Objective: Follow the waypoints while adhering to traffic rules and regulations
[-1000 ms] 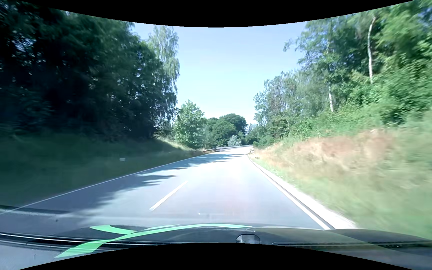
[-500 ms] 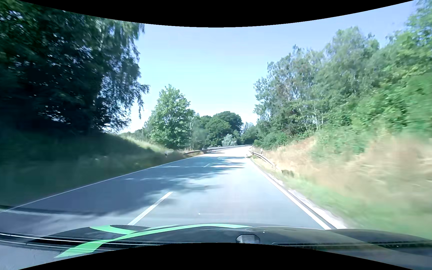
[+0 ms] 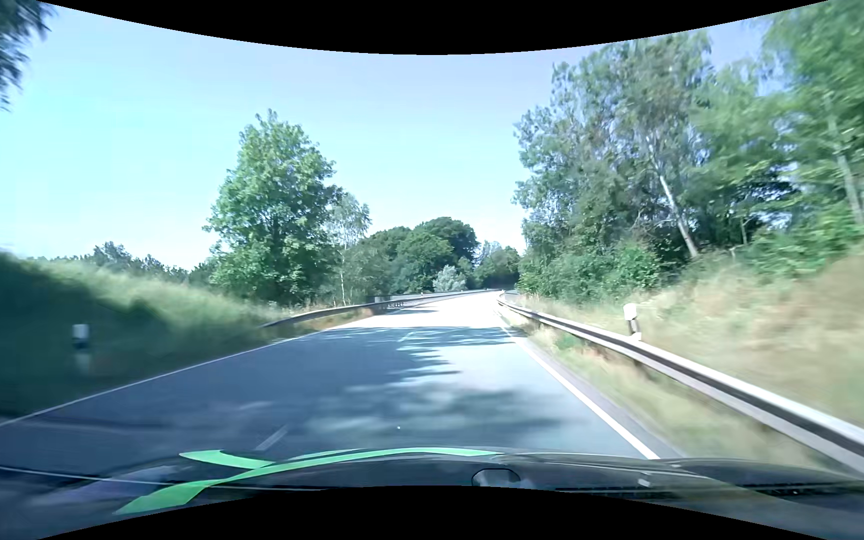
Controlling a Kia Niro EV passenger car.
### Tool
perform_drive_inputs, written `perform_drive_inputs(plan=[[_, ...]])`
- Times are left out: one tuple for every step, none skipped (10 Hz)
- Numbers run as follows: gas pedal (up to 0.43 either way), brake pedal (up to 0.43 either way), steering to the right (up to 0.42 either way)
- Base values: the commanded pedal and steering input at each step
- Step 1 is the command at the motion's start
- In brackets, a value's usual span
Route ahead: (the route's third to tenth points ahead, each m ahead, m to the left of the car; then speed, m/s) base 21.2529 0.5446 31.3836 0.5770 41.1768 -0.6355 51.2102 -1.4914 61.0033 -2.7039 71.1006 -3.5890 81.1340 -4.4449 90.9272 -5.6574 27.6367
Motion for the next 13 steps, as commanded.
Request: perform_drive_inputs(plan=[[0.28, 0.0, 0.006], [0.299, 0.0, 0.006], [0.311, 0.0, 0.006], [0.319, 0.0, 0.006], [0.319, 0.0, 0.006], [0.319, 0.0, 0.006], [0.319, 0.0, 0.006], [0.331, 0.0, 0.006], [0.331, 0.0, 0.007], [0.331, 0.0, 0.007], [0.331, 0.0, 0.007], [0.287, 0.0, 0.007], [0.24, 0.0, 0.007]])
